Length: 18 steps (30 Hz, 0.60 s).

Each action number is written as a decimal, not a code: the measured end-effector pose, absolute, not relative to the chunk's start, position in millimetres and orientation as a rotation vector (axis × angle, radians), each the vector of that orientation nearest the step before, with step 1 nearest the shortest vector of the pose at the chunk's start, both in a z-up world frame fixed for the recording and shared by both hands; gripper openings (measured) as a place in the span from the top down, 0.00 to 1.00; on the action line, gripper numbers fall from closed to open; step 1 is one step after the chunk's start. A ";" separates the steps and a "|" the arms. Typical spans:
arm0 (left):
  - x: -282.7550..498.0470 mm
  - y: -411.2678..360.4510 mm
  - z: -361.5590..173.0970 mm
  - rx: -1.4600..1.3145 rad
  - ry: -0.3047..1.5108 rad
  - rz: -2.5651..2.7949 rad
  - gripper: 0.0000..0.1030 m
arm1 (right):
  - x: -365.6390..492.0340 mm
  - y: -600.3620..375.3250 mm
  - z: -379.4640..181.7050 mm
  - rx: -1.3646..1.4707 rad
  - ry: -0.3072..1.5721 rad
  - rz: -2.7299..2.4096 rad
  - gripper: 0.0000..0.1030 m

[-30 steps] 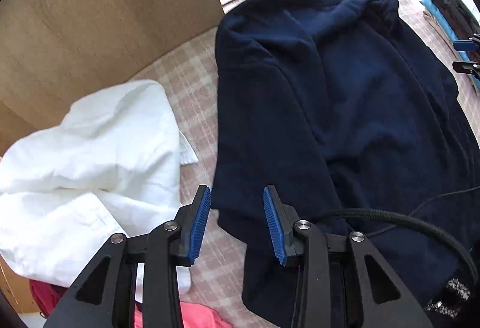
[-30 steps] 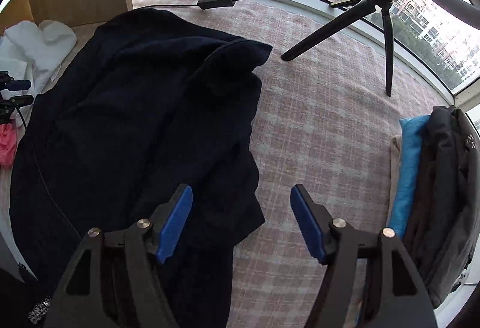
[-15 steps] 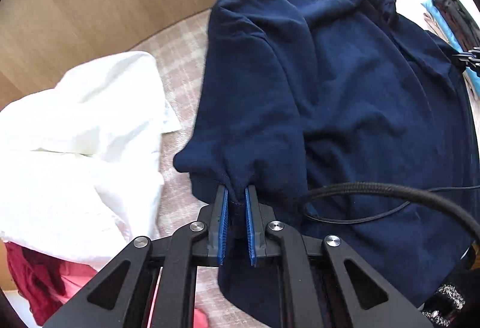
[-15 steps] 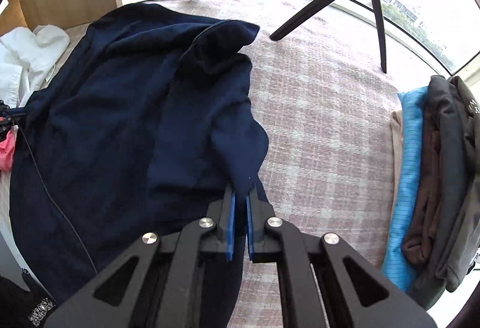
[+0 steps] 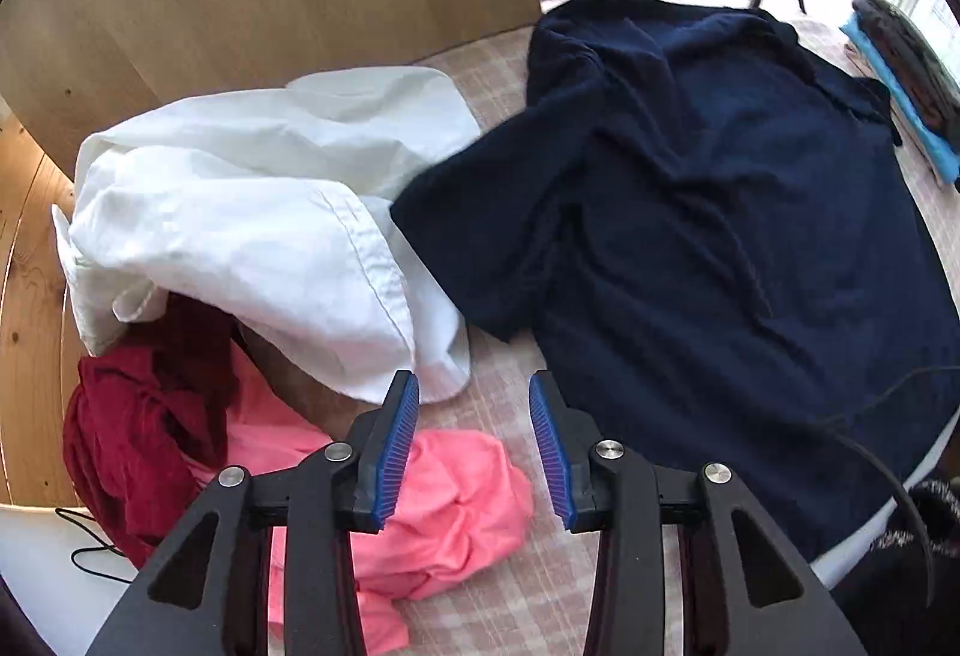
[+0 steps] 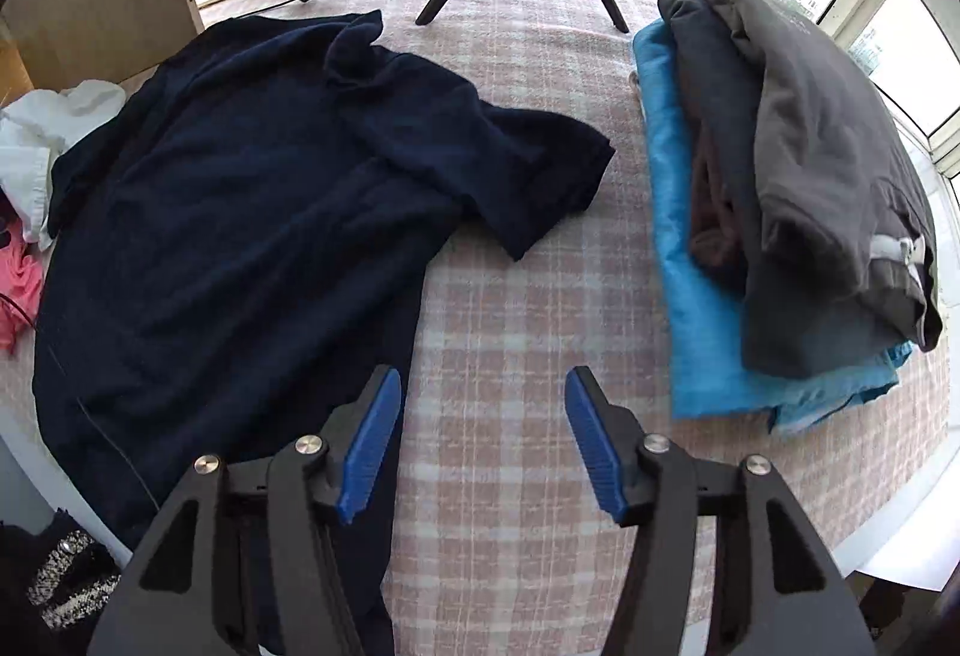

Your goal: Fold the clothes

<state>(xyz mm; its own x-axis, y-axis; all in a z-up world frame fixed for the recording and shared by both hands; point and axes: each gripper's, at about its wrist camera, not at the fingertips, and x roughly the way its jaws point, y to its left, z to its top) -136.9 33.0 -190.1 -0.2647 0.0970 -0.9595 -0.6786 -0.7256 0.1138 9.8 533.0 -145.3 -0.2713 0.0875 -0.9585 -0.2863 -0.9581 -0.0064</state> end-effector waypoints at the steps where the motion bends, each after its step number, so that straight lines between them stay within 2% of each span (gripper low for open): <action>1: -119.7 30.7 -201.2 -1.491 0.720 1.970 0.64 | 28.5 520.8 -152.9 -1.754 0.263 2.314 0.45; 6: -49.2 39.1 -247.0 -1.527 0.737 1.732 0.64 | 108.0 469.4 -187.8 -1.852 0.351 2.261 0.45; 10: -38.7 55.7 -260.8 -1.505 0.750 1.725 0.64 | 140.6 449.1 -199.8 -1.873 0.402 2.228 0.45; 14: -38.7 70.0 -262.2 -1.482 0.711 1.717 0.65 | 158.0 437.5 -196.6 -1.845 0.376 2.231 0.45; 15: -37.3 72.4 -260.3 -1.479 0.711 1.703 0.69 | 163.6 436.7 -192.5 -1.832 0.385 2.236 0.45; 16: -35.9 74.8 -258.4 -1.476 0.710 1.689 0.81 | 169.2 435.9 -188.2 -1.818 0.395 2.242 0.45; 18: -28.1 61.9 -237.5 -1.452 0.711 1.701 0.85 | 184.1 435.1 -171.8 -1.781 0.420 2.257 0.45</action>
